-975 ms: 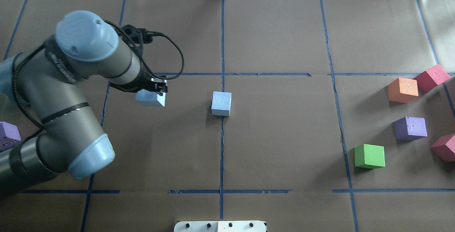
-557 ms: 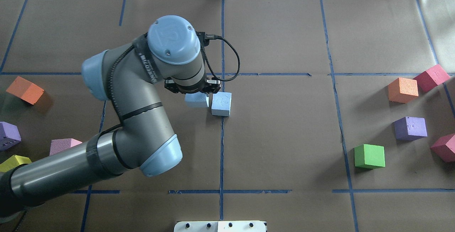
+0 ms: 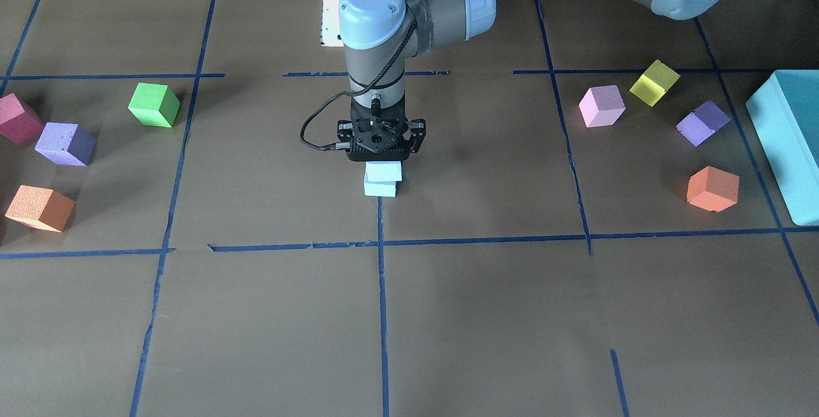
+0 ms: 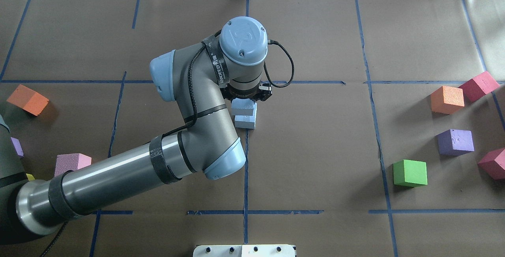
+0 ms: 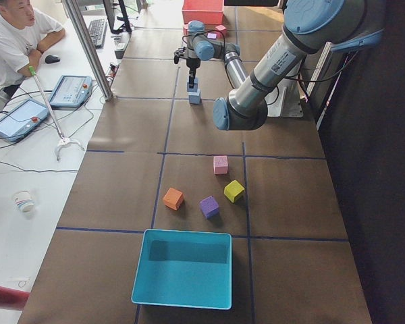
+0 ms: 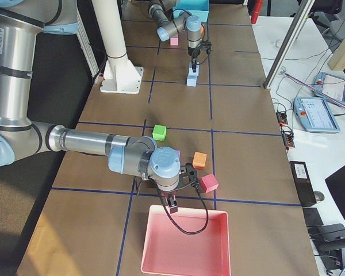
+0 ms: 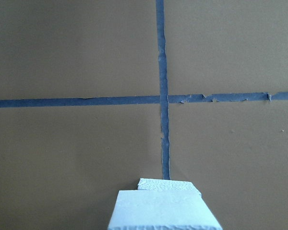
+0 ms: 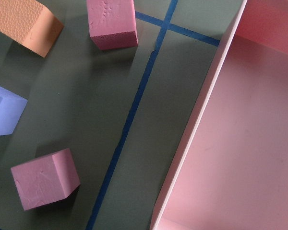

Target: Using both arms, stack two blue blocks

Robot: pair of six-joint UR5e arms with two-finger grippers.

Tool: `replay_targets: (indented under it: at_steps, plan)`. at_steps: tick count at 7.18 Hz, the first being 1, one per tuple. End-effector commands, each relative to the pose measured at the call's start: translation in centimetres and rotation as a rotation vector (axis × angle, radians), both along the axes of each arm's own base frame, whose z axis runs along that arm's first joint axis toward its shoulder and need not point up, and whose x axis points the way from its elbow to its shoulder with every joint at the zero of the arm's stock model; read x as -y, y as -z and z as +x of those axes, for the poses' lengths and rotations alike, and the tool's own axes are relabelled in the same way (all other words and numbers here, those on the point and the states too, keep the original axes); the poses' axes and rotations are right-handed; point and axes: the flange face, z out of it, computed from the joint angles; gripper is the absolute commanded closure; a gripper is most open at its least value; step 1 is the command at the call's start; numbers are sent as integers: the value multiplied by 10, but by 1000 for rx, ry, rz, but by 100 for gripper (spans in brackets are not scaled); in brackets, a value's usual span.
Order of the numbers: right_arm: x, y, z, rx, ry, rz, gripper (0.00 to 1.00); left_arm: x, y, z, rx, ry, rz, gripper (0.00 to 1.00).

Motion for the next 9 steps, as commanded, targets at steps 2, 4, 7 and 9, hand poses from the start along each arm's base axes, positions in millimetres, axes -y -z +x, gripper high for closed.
replay_targets:
  at_steps: [2,4,7,9]
  plan:
    - [-2,-2,0,0,0,-5,0,-10,-9,11,14,-53,20,49]
    - [-2,-2,0,0,0,-5,0,-10,-2,11,-22,-34,19,49]
    - [-2,-10,0,2,0,-17,0,-7,-4,12,-32,-1,-7,36]
    - [-2,-10,-1,2,2,-19,0,-6,-8,14,-23,-12,-1,2]
